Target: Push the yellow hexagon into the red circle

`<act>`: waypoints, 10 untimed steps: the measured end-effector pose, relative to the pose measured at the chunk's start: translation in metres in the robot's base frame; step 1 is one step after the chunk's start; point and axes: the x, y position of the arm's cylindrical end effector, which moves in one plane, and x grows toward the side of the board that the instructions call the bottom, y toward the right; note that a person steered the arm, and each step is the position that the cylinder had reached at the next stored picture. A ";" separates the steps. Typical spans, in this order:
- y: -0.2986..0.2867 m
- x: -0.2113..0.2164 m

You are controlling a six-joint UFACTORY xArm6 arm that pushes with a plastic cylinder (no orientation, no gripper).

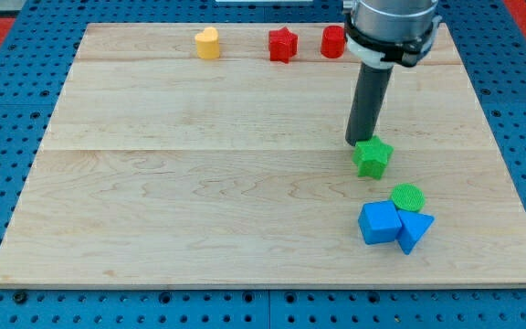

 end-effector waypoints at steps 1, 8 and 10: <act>-0.004 0.001; 0.077 -0.224; -0.019 -0.236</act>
